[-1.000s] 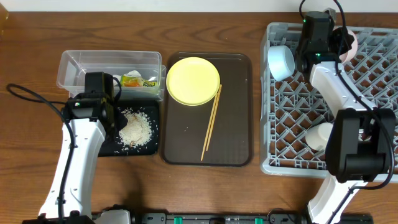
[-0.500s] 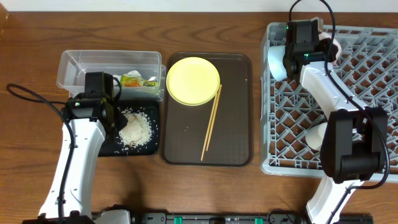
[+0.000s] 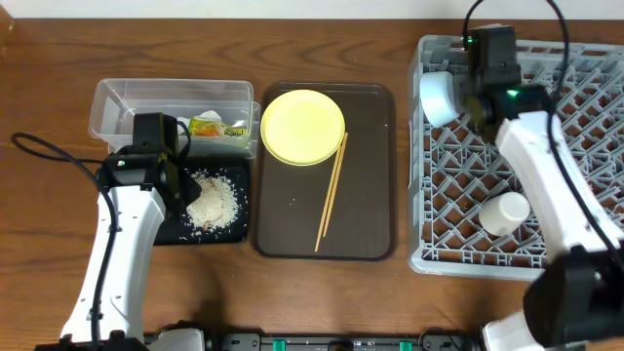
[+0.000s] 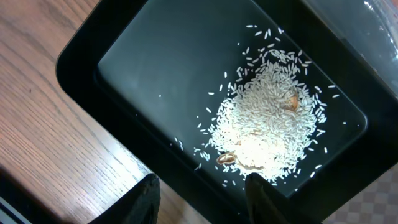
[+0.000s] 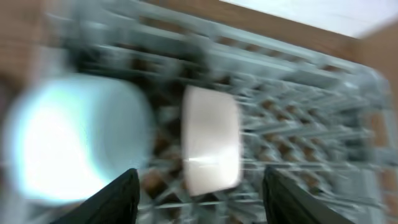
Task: Sort waste into correct bins and load items into the dishwasher rack
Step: 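Carry the white bowl to the rack's back row and release it, then grasp one wooden chopstick on the brown tray with right gripper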
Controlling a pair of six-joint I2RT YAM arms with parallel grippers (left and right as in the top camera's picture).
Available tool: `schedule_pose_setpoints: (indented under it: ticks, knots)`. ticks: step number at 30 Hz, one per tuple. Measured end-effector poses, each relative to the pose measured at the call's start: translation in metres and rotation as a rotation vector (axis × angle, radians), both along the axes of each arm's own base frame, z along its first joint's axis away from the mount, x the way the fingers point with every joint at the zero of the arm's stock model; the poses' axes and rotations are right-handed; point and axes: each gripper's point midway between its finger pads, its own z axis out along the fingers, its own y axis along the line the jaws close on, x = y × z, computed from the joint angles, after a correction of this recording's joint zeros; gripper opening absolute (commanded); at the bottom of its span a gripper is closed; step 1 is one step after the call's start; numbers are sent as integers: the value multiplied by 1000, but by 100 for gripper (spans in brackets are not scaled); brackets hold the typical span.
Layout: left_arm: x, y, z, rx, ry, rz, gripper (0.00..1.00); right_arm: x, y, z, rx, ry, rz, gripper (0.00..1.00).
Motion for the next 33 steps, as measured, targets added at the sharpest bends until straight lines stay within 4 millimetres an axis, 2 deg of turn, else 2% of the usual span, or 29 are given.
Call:
schedule_pose_setpoints:
  ticks: [4,8,12,15,18,22,25,33]
  knots:
    - [0,0,0,-1,-1,4,56,-15,51,5,248,35,166,51]
    - [1,0,0,0,-7,4,56,-41,117,-6,445,149,311,52]
    - [2,0,0,0,-8,4,57,-69,175,-20,508,255,423,52]
    - [2,0,0,0,-9,5,57,-88,207,-39,488,333,446,50]
    - [2,0,0,0,-9,4,57,-105,227,-64,436,406,415,50]
    - [2,0,0,0,-9,4,57,-119,241,-99,393,485,346,47]
    - [2,0,0,0,-10,5,57,-125,244,-124,373,535,278,41]
    - [2,0,0,0,-9,4,57,-137,244,-174,341,632,153,39]
